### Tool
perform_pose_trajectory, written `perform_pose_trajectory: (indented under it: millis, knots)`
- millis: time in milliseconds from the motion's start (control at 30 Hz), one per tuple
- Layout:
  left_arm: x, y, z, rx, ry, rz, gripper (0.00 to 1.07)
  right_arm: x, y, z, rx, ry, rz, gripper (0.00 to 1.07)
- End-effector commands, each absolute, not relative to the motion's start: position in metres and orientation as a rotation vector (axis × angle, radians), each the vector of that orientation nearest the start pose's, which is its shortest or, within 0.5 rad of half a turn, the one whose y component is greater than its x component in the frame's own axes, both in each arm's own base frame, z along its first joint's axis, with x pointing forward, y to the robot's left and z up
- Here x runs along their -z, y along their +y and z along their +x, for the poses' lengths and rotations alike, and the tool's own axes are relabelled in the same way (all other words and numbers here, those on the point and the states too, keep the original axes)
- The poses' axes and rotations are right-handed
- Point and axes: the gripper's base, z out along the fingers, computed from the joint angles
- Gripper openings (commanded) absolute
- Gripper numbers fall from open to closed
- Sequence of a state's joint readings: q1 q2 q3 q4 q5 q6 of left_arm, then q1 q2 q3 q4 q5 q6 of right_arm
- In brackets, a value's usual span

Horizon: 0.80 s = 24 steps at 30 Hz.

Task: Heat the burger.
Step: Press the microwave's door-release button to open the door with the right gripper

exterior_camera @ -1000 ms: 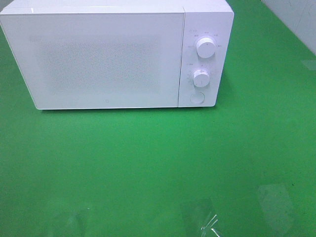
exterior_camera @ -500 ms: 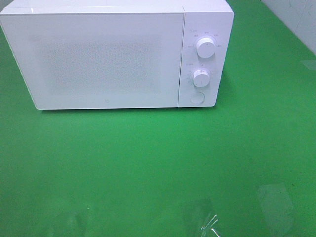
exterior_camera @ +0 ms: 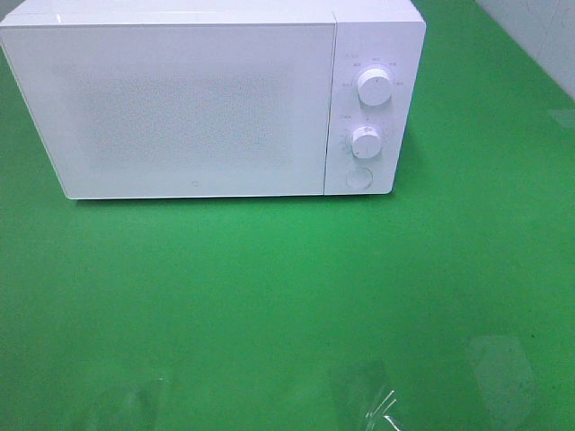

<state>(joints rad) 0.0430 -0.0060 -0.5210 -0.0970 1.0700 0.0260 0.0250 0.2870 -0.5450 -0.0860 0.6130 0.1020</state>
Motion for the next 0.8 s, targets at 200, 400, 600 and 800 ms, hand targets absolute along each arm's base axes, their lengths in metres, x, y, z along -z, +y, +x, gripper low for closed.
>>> perform_pose_trajectory:
  millis: [200,400,600,800]
  knots:
    - [-0.282,-0.008,-0.009,0.074,2.022,-0.015,0.98,-0.323,-0.001,0.096,0.000,1.837,0.029,0.76]
    - [-0.282,-0.008,-0.009,0.074,2.022,-0.015,0.98,-0.321,0.000,0.119,-0.004,1.841,0.020,0.76]
    - [-0.282,-0.008,-0.009,0.074,2.022,-0.015,0.98,-0.310,0.001,0.140,-0.012,1.838,0.010,0.76]
    - [-0.282,-0.008,-0.009,0.074,2.022,-0.015,0.98,-0.279,0.004,0.165,-0.033,1.803,-0.005,0.76]
